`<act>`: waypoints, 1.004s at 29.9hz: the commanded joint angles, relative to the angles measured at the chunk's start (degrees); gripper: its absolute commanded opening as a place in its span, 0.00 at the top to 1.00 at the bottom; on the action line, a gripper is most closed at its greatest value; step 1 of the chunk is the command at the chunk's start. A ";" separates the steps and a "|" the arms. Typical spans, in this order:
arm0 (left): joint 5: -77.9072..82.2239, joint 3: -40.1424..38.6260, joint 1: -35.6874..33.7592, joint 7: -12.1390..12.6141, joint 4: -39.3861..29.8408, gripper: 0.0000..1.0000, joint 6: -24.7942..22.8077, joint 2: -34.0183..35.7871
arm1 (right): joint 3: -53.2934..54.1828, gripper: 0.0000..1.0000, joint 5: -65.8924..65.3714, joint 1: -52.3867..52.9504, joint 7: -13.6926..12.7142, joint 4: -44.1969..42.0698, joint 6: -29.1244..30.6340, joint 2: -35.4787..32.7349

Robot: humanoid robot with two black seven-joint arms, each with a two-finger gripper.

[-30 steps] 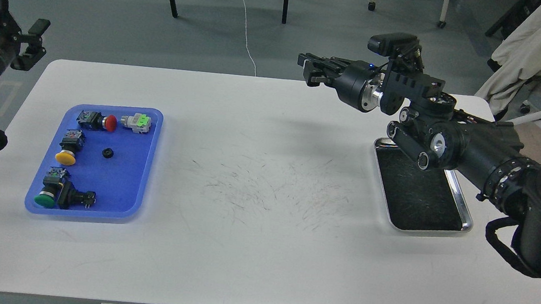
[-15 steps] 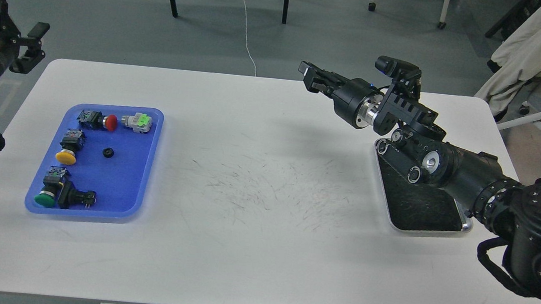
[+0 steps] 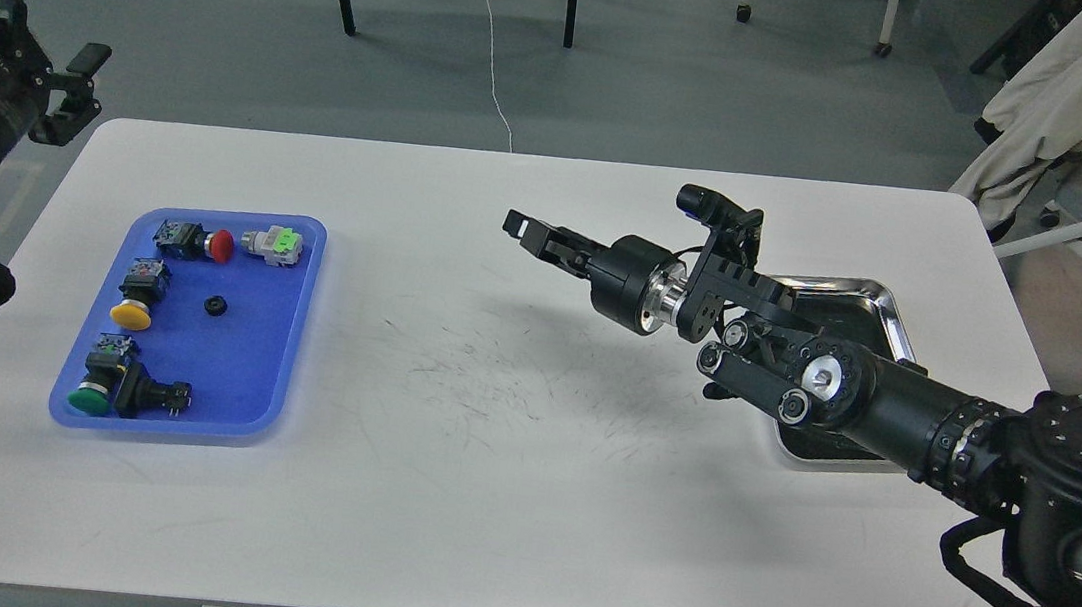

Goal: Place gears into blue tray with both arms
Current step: 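Lift the black gear and carry it toward the table centre, then set the black gear on the table and open the right gripper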

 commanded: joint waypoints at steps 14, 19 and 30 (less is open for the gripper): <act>0.01 0.00 0.01 0.00 -2.32 0.00 0.06 2.98 | -0.07 0.95 1.03 -5.22 0.00 0.61 5.57 0.00; 0.01 0.00 0.10 0.00 -3.20 0.00 0.67 3.77 | -1.30 0.92 1.20 -6.36 0.00 0.52 7.51 0.00; 0.01 0.61 0.01 0.00 -3.20 0.00 0.85 4.03 | -2.79 0.90 0.85 -8.03 0.00 0.61 7.68 0.00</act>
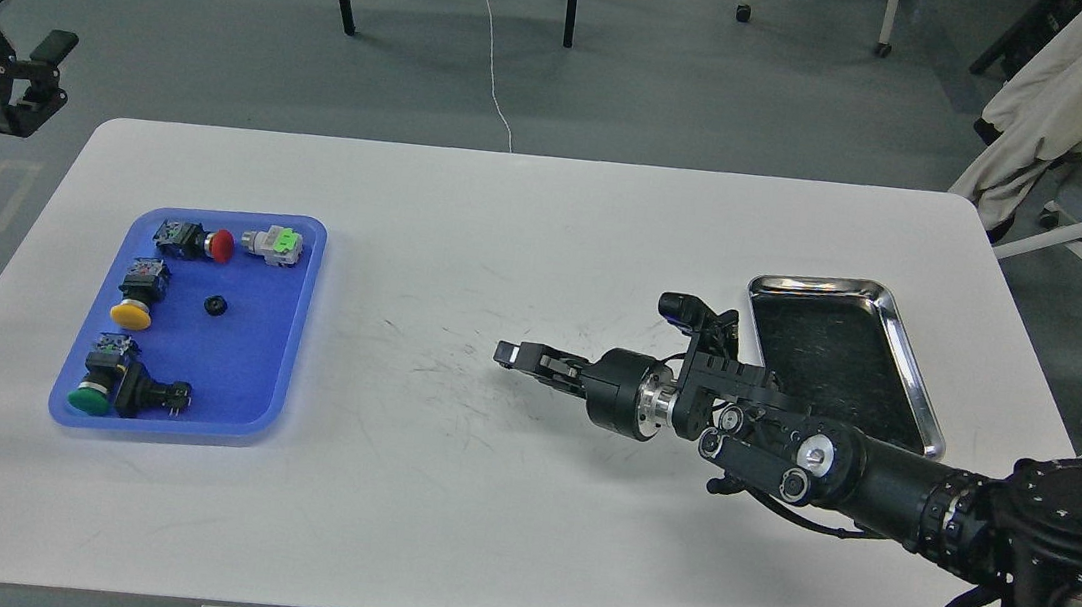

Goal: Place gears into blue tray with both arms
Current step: 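Set the black gear on the table and open the right gripper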

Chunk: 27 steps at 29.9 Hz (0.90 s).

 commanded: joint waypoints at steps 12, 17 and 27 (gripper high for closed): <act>-0.05 0.01 -0.04 0.00 0.01 0.00 0.01 0.05 | 1.22 0.28 1.61 -0.08 0.00 -1.05 -0.88 0.00; 0.04 0.01 -0.04 0.00 0.01 0.00 0.01 0.14 | 1.49 0.19 4.17 0.10 0.00 -0.96 -0.88 0.00; 0.04 0.01 -0.04 -0.09 -0.08 0.00 0.01 0.40 | 1.49 0.05 5.57 0.18 0.00 -0.96 0.00 0.00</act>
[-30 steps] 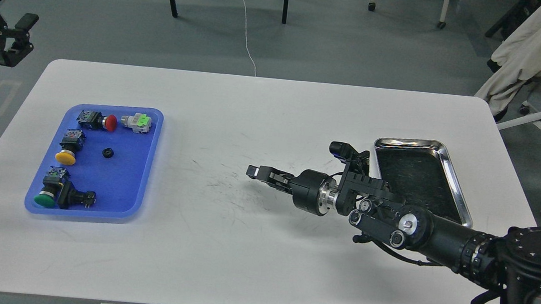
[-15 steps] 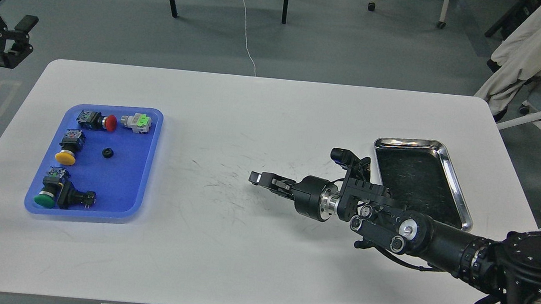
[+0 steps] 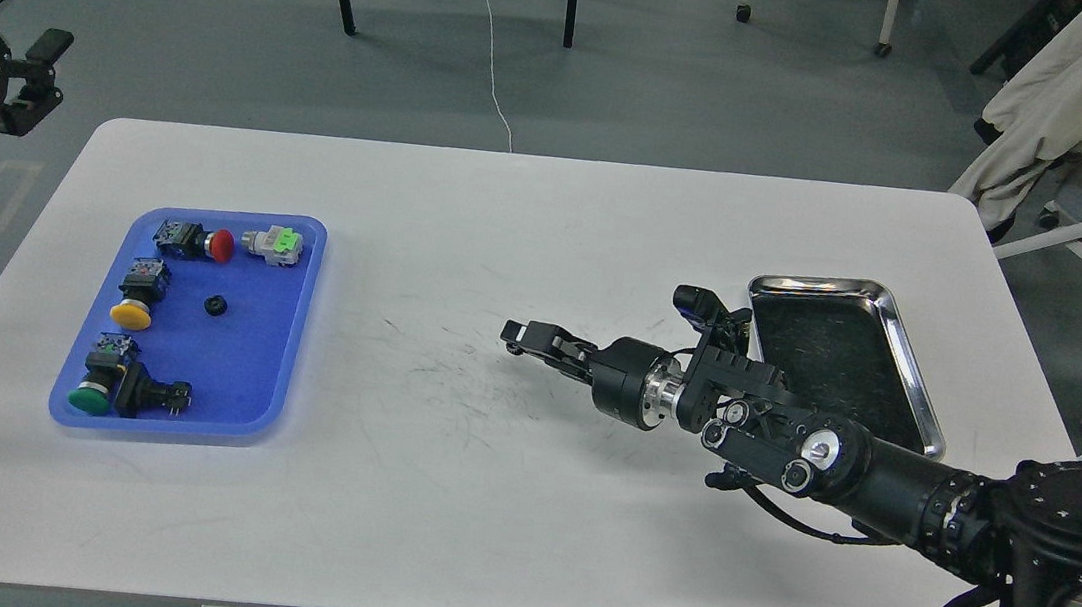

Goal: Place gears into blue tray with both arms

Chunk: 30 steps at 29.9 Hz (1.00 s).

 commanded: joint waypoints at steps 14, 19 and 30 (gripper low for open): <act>-0.07 0.09 0.00 -0.09 0.00 0.00 0.00 -0.15 | 2.46 0.04 1.98 1.40 0.00 -0.15 -0.74 0.00; 0.10 0.78 -0.09 -0.35 0.01 0.00 0.00 0.11 | 4.66 0.04 4.43 3.95 0.00 0.02 -0.57 0.00; 0.45 3.33 -0.53 0.79 -2.19 0.00 -6.77 3.54 | 6.85 0.04 13.85 9.40 0.00 0.46 -0.22 0.00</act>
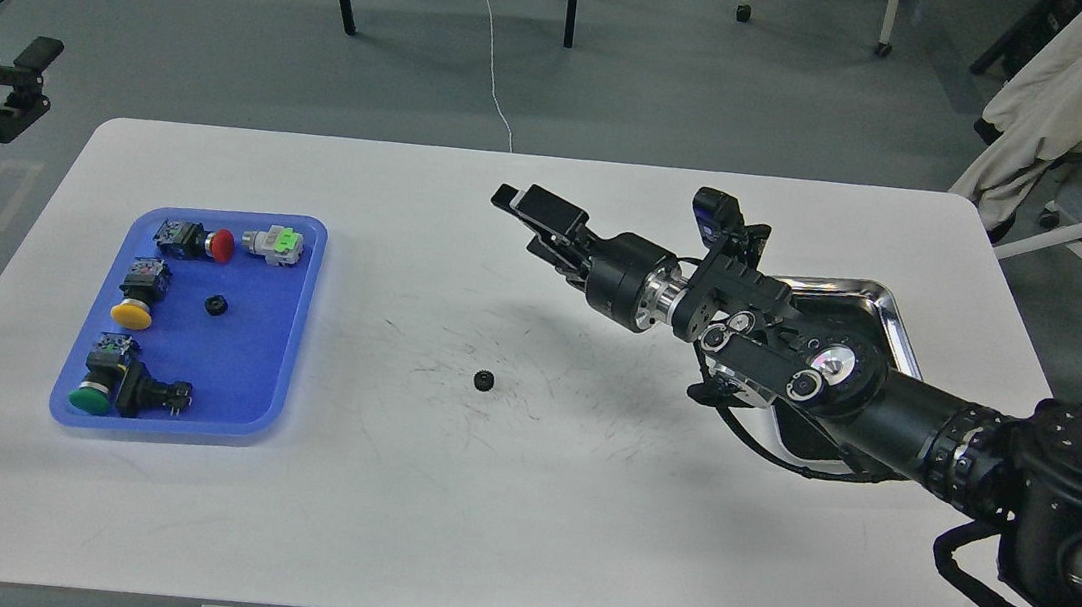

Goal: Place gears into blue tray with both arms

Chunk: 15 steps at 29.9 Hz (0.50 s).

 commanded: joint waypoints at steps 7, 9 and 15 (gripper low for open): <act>3.63 3.27 -0.46 -0.03 -6.31 0.00 5.32 2.42 | 10.57 0.04 1.69 0.32 0.00 0.32 -0.61 -4.21; 6.27 3.36 -0.55 -0.03 -8.42 0.00 5.58 2.77 | 13.21 0.04 3.19 0.32 0.00 0.76 -0.69 -6.06; 11.38 3.45 -1.16 -0.03 -15.71 0.00 5.67 3.56 | 18.13 0.04 5.91 0.23 0.00 1.38 -0.78 -11.33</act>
